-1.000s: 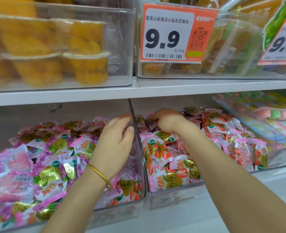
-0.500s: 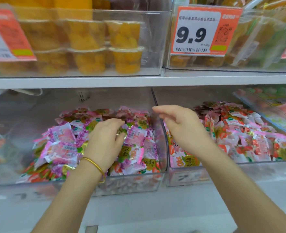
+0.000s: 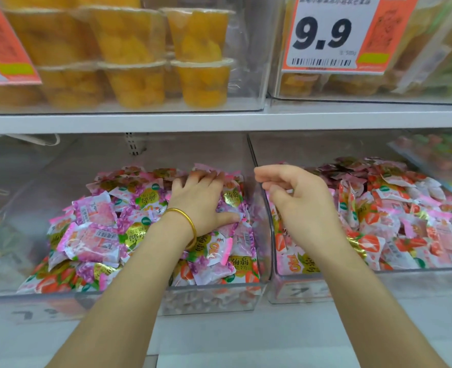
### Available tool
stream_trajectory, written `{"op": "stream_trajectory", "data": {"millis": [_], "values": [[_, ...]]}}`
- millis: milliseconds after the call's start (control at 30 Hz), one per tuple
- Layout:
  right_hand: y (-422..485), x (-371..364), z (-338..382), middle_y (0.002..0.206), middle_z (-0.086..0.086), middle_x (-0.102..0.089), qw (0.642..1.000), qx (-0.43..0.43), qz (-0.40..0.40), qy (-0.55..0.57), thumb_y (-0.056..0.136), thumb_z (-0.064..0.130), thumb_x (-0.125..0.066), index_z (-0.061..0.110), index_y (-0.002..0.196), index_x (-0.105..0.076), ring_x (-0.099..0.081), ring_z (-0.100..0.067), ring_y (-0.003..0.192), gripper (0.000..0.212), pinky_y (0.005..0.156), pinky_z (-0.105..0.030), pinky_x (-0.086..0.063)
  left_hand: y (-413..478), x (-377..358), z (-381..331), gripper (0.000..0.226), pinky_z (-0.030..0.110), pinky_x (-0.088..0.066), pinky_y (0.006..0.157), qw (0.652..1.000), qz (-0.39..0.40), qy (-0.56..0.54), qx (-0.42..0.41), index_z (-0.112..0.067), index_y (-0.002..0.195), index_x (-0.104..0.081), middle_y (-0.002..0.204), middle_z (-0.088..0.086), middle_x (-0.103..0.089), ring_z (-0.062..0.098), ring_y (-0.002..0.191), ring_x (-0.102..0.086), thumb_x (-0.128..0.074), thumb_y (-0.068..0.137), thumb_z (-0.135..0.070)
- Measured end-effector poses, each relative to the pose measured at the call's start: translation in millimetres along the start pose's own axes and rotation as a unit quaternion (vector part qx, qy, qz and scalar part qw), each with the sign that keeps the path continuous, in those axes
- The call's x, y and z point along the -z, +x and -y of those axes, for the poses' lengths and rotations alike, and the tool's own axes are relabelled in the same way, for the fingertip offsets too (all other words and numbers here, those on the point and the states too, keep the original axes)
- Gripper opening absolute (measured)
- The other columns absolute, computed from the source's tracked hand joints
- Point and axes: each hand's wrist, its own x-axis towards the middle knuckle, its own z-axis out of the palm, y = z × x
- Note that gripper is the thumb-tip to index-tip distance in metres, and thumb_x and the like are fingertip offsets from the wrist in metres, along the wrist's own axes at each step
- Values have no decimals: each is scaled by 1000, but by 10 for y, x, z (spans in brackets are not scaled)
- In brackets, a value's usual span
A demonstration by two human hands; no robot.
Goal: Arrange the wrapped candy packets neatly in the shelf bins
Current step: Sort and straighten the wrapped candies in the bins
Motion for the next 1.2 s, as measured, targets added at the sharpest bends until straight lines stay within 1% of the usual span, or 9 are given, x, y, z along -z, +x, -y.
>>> {"op": "stream_trajectory", "data": {"millis": [433, 567, 733, 833, 900, 967, 1067, 1133, 1200], "values": [[-34, 19, 11, 95, 18, -64, 999, 1, -10, 32, 89, -5, -47, 22, 108, -67, -58, 14, 89, 38, 79, 0, -42, -68, 77, -97, 83, 30, -34, 97, 975, -82, -203, -47, -23, 147, -16, 136, 8, -47, 26, 124, -44, -67, 82, -26], [-43, 37, 21, 97, 15, -66, 999, 2, -26, 34, 89, 1, -52, 24, 108, -66, -60, 4, 93, 33, 79, -3, -44, -207, 197, -44, 69, 12, -33, 85, 924, -159, -348, -13, -19, 141, -35, 112, 1, -55, 15, 106, -52, -69, 81, -18], [-54, 12, 98, 101, 12, -65, 1000, 9, 12, 28, 89, 26, -58, 27, 120, -61, -58, 0, 89, 31, 79, -9, -44, -373, 350, -67, 51, 30, -53, 88, 805, -162, -570, 2, -18, 124, -50, 99, 4, -69, 13, 91, -67, -70, 79, -6], [-58, 34, 125, 82, 7, -64, 999, 25, 10, 47, 90, 23, -58, 29, 105, -62, -57, -1, 72, 17, 68, -11, -45, -441, 378, -145, 41, 28, -54, 80, 736, -137, -663, -9, -15, 118, -54, 93, 6, -69, 12, 82, -67, -65, 81, 0], [-59, 63, 108, 80, -7, -66, 998, 24, 21, 55, 89, 23, -60, 19, 95, -66, -61, -15, 73, 9, 71, -27, -50, -457, 370, -207, 33, 24, -55, 75, 700, -119, -704, -16, -14, 112, -56, 91, 6, -68, 10, 78, -65, -60, 83, 2], [-58, 89, 73, 87, -24, -63, 998, 6, 21, 52, 89, 28, -61, 1, 91, -63, -56, -32, 72, 27, 70, -43, -49, -448, 344, -252, 25, 21, -53, 70, 696, -121, -708, -4, -16, 104, -60, 92, 5, -67, 7, 77, -64, -56, 87, 1], [-49, 135, 61, 75, -23, -52, 990, -55, -4, 127, 82, 42, -60, -6, 82, -49, -45, -25, 65, 49, 64, -46, -43, -421, 296, -268, 16, 30, -53, 72, 684, -152, -712, 46, -16, 92, -64, 90, 10, -69, 17, 80, -66, -56, 89, -3], [-28, 198, 34, 67, -14, -50, 970, -109, -31, 214, 83, 35, -59, 3, 77, -53, -46, -24, 58, 34, 62, -40, -41, -413, 301, -277, 12, 35, -54, 81, 670, -180, -718, 61, -12, 91, -64, 95, 16, -69, 25, 90, -66, -57, 88, -3], [-13, 276, -8, 59, -7, -57, 950, -156, -30, 269, 92, 20, -55, 6, 76, -59, -52, -22, 50, 21, 55, -32, -44, -445, 342, -327, 11, 24, -53, 78, 662, -227, -712, 55, -11, 90, -63, 92, 10, -69, 14, 85, -64, -59, 86, -1]]}}
